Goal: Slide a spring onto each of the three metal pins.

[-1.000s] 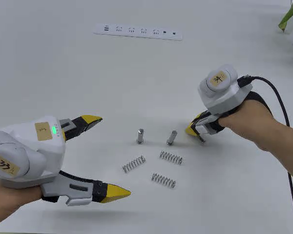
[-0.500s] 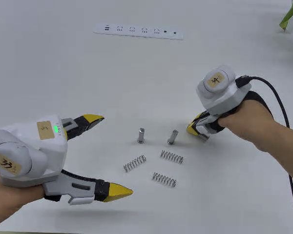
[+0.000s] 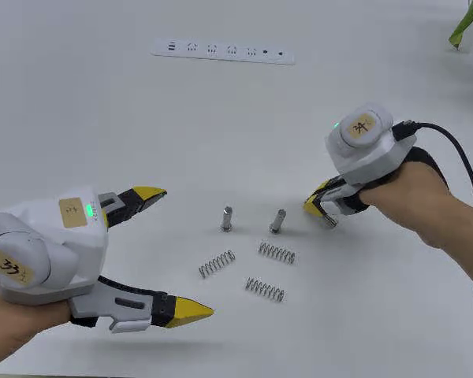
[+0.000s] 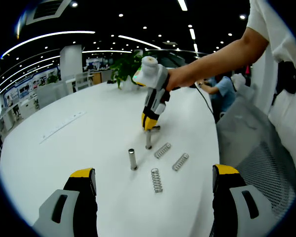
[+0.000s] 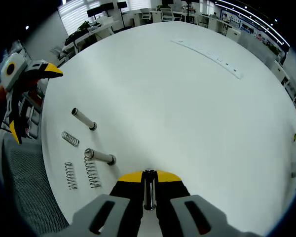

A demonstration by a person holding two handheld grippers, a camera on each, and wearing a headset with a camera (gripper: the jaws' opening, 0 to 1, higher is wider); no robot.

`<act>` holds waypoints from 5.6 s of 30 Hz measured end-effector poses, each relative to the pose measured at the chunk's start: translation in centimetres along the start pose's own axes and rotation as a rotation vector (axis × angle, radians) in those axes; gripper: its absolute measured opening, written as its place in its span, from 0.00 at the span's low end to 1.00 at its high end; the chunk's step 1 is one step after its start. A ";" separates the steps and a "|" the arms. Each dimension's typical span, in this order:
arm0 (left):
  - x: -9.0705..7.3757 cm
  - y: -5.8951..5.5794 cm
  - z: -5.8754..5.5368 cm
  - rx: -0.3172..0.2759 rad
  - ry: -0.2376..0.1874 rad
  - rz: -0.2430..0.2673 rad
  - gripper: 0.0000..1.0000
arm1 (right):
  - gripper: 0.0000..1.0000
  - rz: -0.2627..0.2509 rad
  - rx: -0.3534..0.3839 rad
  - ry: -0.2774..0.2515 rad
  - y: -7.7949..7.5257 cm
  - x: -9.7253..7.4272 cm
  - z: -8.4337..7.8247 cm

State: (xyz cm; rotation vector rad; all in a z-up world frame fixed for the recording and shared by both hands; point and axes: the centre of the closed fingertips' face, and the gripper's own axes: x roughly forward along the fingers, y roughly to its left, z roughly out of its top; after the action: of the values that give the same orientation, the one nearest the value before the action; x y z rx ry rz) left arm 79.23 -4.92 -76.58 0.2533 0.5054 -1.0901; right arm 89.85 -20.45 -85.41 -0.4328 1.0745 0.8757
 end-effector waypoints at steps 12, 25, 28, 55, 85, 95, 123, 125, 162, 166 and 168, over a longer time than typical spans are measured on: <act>0.0 -0.3 0.5 0.013 -0.007 -0.002 1.00 | 0.09 -0.009 0.033 -0.084 0.0 -2.2 -0.1; -0.1 -0.5 0.6 0.023 -0.007 -0.008 1.00 | 0.09 -0.025 0.054 -0.140 0.6 -4.0 -1.2; -0.1 -0.7 0.8 0.025 -0.010 -0.008 1.00 | 0.09 -0.030 0.057 -0.150 0.4 -4.2 -1.4; 0.0 -1.0 1.0 0.028 -0.014 -0.013 1.00 | 0.09 -0.061 0.078 -0.212 0.9 -5.6 -2.6; 0.1 -1.1 1.1 0.025 -0.019 -0.015 1.00 | 0.09 -0.043 0.071 -0.215 1.2 -5.4 -2.6; 0.2 -1.0 1.1 0.025 -0.020 -0.016 1.00 | 0.10 -0.039 0.069 -0.220 1.3 -5.3 -2.4; 0.0 -1.1 1.2 0.037 -0.017 -0.019 0.99 | 0.24 -0.048 0.035 -0.258 1.5 -6.9 -2.0; -0.1 -1.0 1.2 0.037 -0.018 -0.018 0.99 | 0.25 -0.051 0.027 -0.263 1.4 -7.2 -1.9; -0.2 -0.5 0.1 0.026 0.034 -0.010 0.91 | 0.84 0.071 -0.129 -0.359 4.8 -11.9 -5.6; 0.1 -0.4 -0.6 0.022 0.074 -0.006 0.85 | 0.88 0.088 -0.139 -0.369 5.4 -12.0 -6.1; 0.3 -0.3 -0.7 0.033 0.077 -0.005 0.83 | 0.89 0.091 -0.143 -0.376 5.7 -12.1 -6.2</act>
State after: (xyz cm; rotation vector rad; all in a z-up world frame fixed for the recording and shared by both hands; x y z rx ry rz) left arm 78.86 -5.02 -77.30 0.3241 0.5576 -1.0970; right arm 79.36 -26.19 -76.74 -0.3229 0.6924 1.0708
